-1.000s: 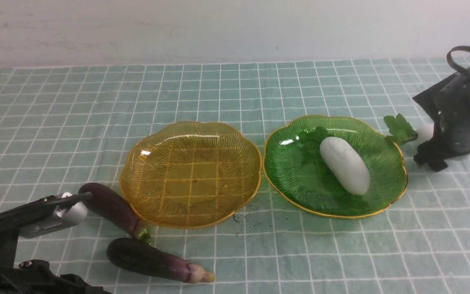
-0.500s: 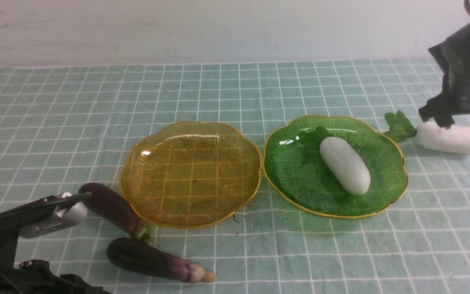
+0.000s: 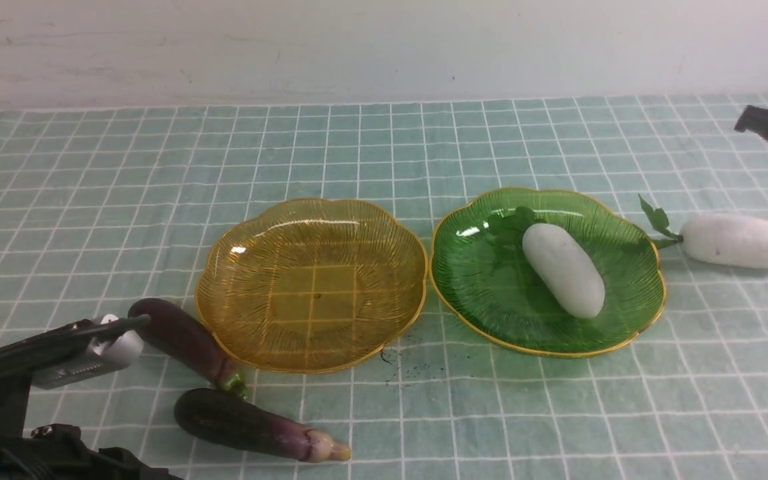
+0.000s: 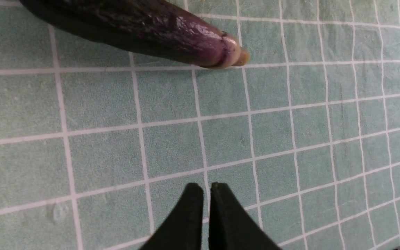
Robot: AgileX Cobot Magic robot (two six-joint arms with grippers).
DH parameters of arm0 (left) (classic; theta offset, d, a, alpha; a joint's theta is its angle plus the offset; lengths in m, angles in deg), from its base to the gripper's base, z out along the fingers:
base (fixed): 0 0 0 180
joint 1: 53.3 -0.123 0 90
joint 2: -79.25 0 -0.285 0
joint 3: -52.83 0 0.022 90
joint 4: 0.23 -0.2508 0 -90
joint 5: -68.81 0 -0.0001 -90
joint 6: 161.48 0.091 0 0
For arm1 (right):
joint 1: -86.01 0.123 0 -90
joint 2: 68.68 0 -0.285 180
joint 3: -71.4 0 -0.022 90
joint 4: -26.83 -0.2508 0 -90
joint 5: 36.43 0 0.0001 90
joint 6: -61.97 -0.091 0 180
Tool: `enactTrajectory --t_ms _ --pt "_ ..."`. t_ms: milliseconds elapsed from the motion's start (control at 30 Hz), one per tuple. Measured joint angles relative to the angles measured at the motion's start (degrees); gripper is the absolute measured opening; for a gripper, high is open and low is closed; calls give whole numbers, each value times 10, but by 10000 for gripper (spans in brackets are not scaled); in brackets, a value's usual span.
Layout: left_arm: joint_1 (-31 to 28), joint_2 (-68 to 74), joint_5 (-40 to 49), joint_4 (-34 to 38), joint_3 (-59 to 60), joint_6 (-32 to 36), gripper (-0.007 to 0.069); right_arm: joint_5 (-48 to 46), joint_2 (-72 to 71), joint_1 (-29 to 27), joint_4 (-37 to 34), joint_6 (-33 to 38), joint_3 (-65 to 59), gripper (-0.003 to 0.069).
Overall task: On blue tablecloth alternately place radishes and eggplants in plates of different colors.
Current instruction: 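Place the white radish on the plate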
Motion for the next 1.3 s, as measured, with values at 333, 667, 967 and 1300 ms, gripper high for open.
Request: enactTrajectory --t_ms 333,667,967,1300 --pt "0 0 -5 0 0 1 13 33 9 -9 -121 -18 0 55" --pt "0 0 -19 0 0 1 13 27 9 -9 -84 -80 0 503" --pt "0 0 -19 0 0 1 13 24 44 -9 -82 -190 0 591" --pt "0 0 -19 0 0 1 13 32 90 -9 -82 -189 1 589"
